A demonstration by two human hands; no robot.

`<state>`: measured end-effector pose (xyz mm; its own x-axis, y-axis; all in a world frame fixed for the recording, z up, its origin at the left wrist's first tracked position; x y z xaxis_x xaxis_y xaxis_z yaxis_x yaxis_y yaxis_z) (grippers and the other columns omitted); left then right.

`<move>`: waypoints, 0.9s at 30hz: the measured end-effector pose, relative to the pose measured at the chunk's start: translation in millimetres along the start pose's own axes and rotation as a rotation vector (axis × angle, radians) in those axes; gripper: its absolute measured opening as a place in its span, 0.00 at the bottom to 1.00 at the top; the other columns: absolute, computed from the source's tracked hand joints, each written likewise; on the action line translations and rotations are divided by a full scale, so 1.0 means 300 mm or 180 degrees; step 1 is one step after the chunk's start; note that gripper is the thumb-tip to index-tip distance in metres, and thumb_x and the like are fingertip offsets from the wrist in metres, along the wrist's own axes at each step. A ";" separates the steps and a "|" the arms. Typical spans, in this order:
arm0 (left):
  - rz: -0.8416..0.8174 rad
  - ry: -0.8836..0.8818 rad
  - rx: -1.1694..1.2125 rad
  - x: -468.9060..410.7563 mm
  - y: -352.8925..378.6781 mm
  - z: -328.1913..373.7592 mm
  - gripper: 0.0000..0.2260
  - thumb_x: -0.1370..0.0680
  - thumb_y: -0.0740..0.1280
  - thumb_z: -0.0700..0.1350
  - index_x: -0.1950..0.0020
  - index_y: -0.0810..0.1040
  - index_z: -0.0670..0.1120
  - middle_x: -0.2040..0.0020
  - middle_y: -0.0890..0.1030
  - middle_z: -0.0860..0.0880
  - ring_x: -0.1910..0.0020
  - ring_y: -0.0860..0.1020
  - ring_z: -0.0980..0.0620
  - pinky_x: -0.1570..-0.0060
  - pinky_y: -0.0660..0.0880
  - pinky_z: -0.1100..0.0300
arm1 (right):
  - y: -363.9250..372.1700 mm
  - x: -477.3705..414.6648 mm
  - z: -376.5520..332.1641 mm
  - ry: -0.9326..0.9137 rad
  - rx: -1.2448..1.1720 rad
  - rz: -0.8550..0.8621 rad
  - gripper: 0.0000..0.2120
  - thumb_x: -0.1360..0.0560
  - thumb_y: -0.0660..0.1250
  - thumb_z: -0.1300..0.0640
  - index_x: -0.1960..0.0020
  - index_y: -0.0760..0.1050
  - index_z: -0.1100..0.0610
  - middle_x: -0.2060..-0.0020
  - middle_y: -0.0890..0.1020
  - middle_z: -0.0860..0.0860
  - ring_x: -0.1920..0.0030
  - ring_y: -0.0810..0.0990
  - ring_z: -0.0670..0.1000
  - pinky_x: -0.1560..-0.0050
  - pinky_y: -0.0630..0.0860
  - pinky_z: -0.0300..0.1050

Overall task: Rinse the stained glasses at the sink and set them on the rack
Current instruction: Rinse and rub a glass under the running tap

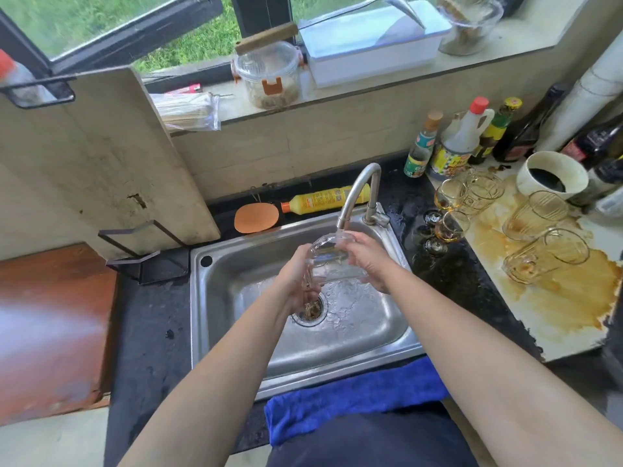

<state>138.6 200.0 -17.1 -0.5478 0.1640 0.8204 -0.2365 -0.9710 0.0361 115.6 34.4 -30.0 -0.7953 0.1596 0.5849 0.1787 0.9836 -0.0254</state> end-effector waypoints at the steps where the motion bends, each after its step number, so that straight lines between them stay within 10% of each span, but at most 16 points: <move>1: -0.0024 0.0076 -0.0018 -0.006 0.000 0.004 0.26 0.22 0.59 0.67 0.44 0.78 0.46 0.55 0.80 0.46 0.66 0.74 0.51 0.67 0.71 0.59 | 0.002 -0.001 -0.002 0.0098 -0.0064 -0.0012 0.22 0.21 0.69 0.47 0.29 0.72 0.51 0.40 0.79 0.48 0.38 0.76 0.54 0.37 0.73 0.55; 6: 0.0005 0.0967 -0.0362 -0.036 -0.007 0.027 0.30 0.25 0.70 0.63 0.29 0.69 0.50 0.36 0.76 0.46 0.42 0.79 0.47 0.44 0.80 0.46 | 0.021 0.022 -0.006 0.0892 -0.0243 -0.0096 0.19 0.20 0.63 0.39 0.35 0.74 0.50 0.44 0.75 0.53 0.47 0.76 0.54 0.55 0.77 0.48; 14: -0.0012 0.0564 0.0130 -0.077 0.051 0.028 0.27 0.23 0.70 0.60 0.31 0.68 0.49 0.43 0.81 0.45 0.58 0.82 0.47 0.64 0.79 0.54 | -0.004 0.016 0.057 0.0322 -0.1109 0.0245 0.20 0.22 0.68 0.48 0.32 0.74 0.50 0.39 0.79 0.54 0.39 0.78 0.55 0.43 0.78 0.56; 21: -0.0179 0.0607 -0.0032 -0.095 0.061 0.005 0.19 0.20 0.67 0.53 0.32 0.73 0.47 0.36 0.78 0.44 0.46 0.79 0.49 0.53 0.75 0.53 | -0.034 0.043 0.053 0.0646 -0.1079 0.0322 0.15 0.20 0.64 0.41 0.37 0.74 0.47 0.42 0.76 0.56 0.47 0.79 0.55 0.64 0.78 0.43; 27: 0.0063 0.0304 -0.0100 -0.093 0.011 0.025 0.20 0.17 0.58 0.61 0.32 0.71 0.50 0.43 0.78 0.46 0.50 0.77 0.50 0.54 0.76 0.50 | -0.012 0.039 0.031 0.0138 -0.0333 -0.0087 0.28 0.19 0.63 0.43 0.22 0.59 0.44 0.38 0.73 0.48 0.40 0.76 0.52 0.49 0.84 0.51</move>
<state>159.2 191.0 -35.7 -0.6262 0.1622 0.7626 -0.2492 -0.9684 0.0014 100.1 33.6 -30.7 -0.7752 0.1269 0.6189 0.2187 0.9729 0.0744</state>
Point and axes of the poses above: each hand's wrist, its own x-axis away from the middle knuckle, its own y-axis out of the palm, z = x × y, the point moved 2 cm from there along -x, towards the middle knuckle
